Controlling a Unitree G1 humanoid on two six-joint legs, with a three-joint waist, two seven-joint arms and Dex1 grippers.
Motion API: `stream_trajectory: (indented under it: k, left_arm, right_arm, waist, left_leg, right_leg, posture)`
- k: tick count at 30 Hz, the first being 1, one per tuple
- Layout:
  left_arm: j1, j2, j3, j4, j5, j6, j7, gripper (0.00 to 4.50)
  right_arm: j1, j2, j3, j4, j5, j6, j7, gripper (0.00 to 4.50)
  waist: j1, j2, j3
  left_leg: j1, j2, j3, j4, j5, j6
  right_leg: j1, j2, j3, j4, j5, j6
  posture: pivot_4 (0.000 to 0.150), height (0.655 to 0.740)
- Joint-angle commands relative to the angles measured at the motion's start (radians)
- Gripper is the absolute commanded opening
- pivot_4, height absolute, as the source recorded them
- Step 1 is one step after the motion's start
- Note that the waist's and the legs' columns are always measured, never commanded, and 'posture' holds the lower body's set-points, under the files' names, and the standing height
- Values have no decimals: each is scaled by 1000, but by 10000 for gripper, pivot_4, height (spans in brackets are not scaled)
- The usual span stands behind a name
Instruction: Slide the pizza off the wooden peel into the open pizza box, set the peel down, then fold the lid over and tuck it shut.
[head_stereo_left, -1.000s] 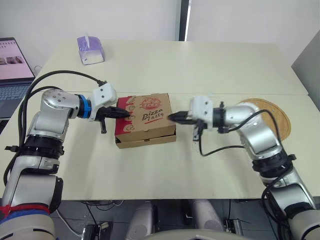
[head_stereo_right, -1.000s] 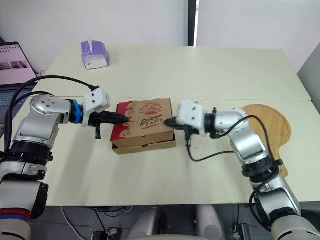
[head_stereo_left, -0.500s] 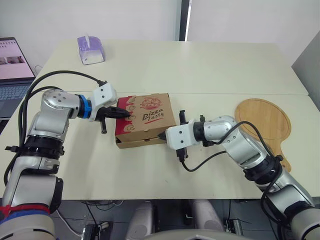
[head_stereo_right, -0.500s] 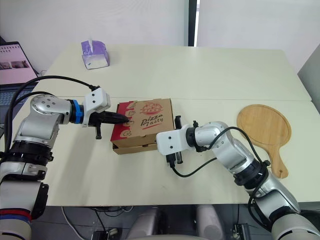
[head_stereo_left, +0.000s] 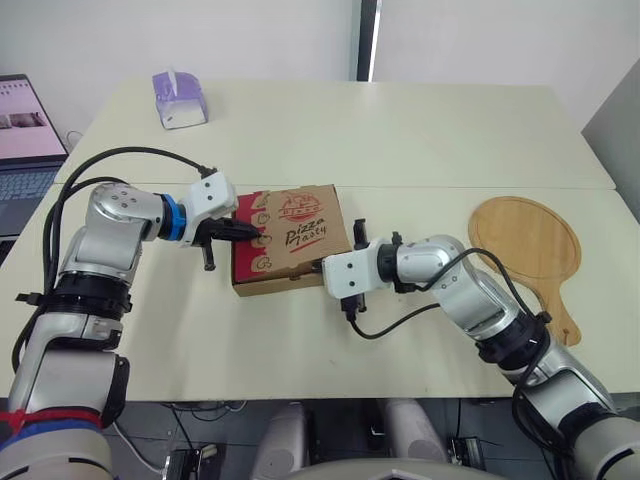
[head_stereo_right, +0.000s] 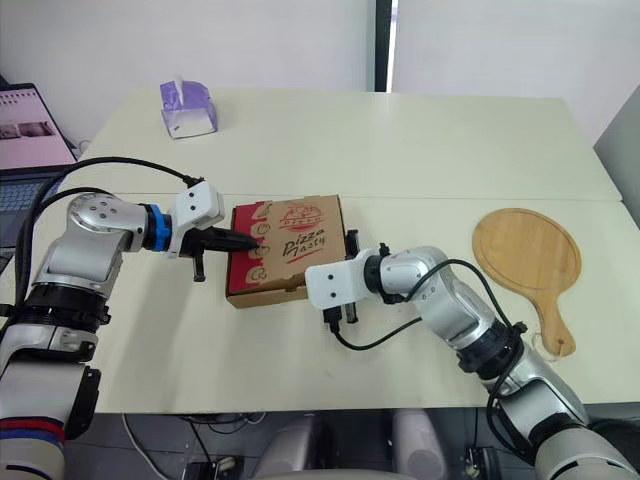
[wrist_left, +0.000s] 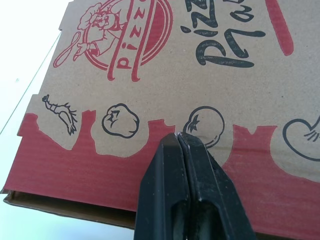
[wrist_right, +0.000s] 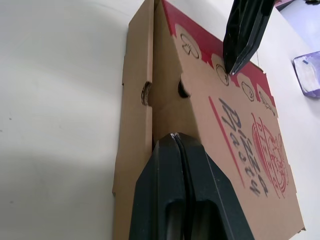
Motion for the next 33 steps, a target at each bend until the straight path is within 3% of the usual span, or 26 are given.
stream_trajectory:
  k: [1, 6, 9, 13, 18, 28, 33]
  left_arm:
    - [-8, -2, -11, 8, 21, -1, -1, 0]
    - [-15, -3, -10, 19, 25, -10, -1, 0]
    - [-16, 0, -8, 20, 25, -12, -3, 0]
    - [-16, 4, -6, 25, 26, -15, -4, 0]
    - [-19, 6, -7, 29, 29, -21, -7, 0]
    - [-21, 6, -7, 23, 35, -22, -14, 0]
    - [-17, 7, -6, 15, 34, -18, -15, 0]
  right_arm:
    - [8, -8, -83, -73, 110, 47, 51, 471]
    - [42, -50, -210, -151, 369, 169, 180, 471]
    - [30, -55, -308, -144, 460, 255, 152, 471]
    - [-3, -100, -361, -7, 408, 215, 87, 471]
    - [-46, -147, -299, 191, 278, 89, 46, 471]
    - [-10, -37, -193, 155, 255, 93, 48, 471]
    - [5, -41, -199, 126, 273, 113, 62, 471]
  waist:
    - [0, 0, 0]
    - [0, 0, 0]
    - [1, 0, 0]
    - [1, 0, 0]
    - [1, 0, 0]
    - [-1, 0, 0]
    - [-1, 0, 0]
  left_leg:
    - [0, 0, 0, 0, 0, 0]
    - [0, 0, 0, 0, 0, 0]
    - [0, 0, -1, 0, 0, 0]
    - [0, 0, 0, 0, 0, 0]
    - [0, 0, 0, -1, 0, 0]
    - [0, 0, 0, 0, 0, 0]
    - [0, 0, 0, 0, 0, 0]
  right_leg:
    - [0, 0, 0, 0, 0, 0]
    - [0, 0, 0, -1, 0, 0]
    - [1, 0, 0, -1, 0, 0]
    - [1, 0, 0, -1, 0, 0]
    - [0, 0, 0, -1, 0, 0]
    - [0, 0, 0, -1, 0, 0]
    - [0, 0, 0, -1, 0, 0]
  posture:
    - [1500, 7400]
    - [1500, 7400]
    - [1500, 7400]
    - [1500, 7400]
    - [1500, 7400]
    - [1500, 7400]
    - [1500, 7400]
